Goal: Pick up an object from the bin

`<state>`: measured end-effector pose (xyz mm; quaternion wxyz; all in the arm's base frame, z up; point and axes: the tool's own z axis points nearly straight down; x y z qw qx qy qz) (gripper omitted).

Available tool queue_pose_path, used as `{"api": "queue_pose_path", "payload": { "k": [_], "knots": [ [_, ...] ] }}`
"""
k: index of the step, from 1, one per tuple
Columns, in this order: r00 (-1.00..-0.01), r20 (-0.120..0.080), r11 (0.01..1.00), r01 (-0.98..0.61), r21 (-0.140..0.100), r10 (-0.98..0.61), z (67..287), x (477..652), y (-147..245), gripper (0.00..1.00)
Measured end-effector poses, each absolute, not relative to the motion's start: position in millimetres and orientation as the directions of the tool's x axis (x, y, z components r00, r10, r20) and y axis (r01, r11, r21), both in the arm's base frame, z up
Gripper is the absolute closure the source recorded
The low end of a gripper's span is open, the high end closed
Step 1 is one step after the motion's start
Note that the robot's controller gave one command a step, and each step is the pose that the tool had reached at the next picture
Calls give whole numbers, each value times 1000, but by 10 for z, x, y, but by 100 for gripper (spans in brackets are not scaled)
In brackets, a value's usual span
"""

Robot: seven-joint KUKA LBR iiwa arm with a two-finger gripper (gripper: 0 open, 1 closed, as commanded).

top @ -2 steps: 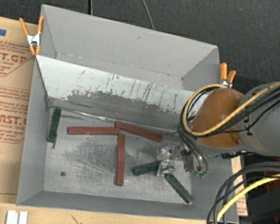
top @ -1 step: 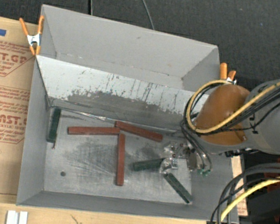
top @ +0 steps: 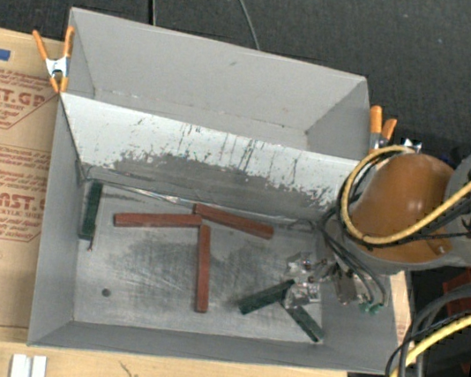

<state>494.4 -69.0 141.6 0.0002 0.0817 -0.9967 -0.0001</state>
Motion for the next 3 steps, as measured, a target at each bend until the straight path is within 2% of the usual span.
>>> {"api": "queue_pose_path", "payload": {
  "k": [1, 2, 3],
  "knots": [
    [-987, 0, 987, -163, 0, -163, 1416, 4944, -689, 100],
    [-986, -3, 986, -165, -1, -165, 2000, 5066, -677, 100],
    [-979, -1, 979, -205, 0, -205, 2281, 5009, -740, 100]
  ]
}}
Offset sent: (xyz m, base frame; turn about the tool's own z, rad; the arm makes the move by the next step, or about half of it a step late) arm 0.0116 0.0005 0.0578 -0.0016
